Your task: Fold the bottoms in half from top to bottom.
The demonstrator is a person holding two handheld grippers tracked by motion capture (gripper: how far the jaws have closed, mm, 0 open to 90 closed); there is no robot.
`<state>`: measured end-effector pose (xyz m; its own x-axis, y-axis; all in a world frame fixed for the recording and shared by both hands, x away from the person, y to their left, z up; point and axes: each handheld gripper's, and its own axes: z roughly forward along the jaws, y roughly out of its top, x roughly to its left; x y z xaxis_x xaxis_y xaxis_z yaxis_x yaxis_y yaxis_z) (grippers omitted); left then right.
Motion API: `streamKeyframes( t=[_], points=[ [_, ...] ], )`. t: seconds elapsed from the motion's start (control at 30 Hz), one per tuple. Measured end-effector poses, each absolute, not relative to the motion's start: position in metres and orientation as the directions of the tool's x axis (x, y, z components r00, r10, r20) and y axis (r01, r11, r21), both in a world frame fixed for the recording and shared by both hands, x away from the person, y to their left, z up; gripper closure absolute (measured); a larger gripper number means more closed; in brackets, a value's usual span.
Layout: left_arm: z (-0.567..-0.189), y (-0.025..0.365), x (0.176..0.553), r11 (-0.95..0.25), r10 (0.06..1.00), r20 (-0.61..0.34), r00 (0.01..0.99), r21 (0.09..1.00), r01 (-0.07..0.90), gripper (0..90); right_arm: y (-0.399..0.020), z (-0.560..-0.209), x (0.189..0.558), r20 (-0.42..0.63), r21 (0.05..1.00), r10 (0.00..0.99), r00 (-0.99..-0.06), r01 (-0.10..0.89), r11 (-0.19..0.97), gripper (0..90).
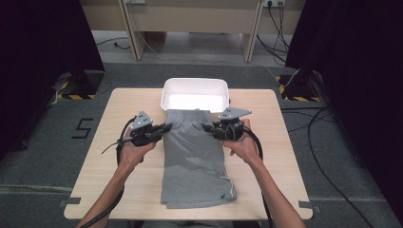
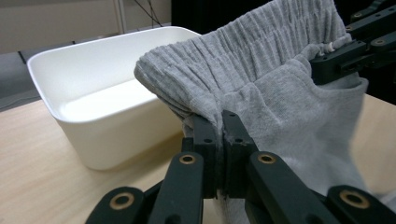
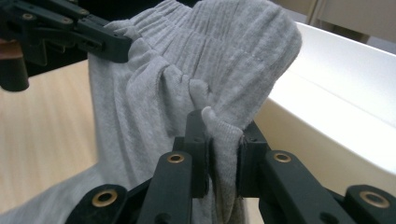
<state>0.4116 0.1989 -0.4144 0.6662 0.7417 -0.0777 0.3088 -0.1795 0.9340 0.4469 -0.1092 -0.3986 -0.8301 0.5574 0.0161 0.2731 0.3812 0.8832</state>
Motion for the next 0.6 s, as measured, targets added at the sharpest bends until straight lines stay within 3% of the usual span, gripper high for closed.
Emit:
streamKeyframes(
  t=[0.23,0.6],
  points=[
    [-0.432,0.199,0.369,-0.194,0.699,-0.078,0.711,0.936,0.294,85.8,-0.118,-0.413,0.407,-0.03,0.879,0.515,-0.857,0.222,0.421,78.8],
    [-0.477,0.188,0.331,-0.219,0.653,-0.133,0.745,0.909,0.354,84.3,-0.129,-0.452,0.368,-0.043,0.824,0.493,-0.869,0.248,0.51,77.6]
  ],
)
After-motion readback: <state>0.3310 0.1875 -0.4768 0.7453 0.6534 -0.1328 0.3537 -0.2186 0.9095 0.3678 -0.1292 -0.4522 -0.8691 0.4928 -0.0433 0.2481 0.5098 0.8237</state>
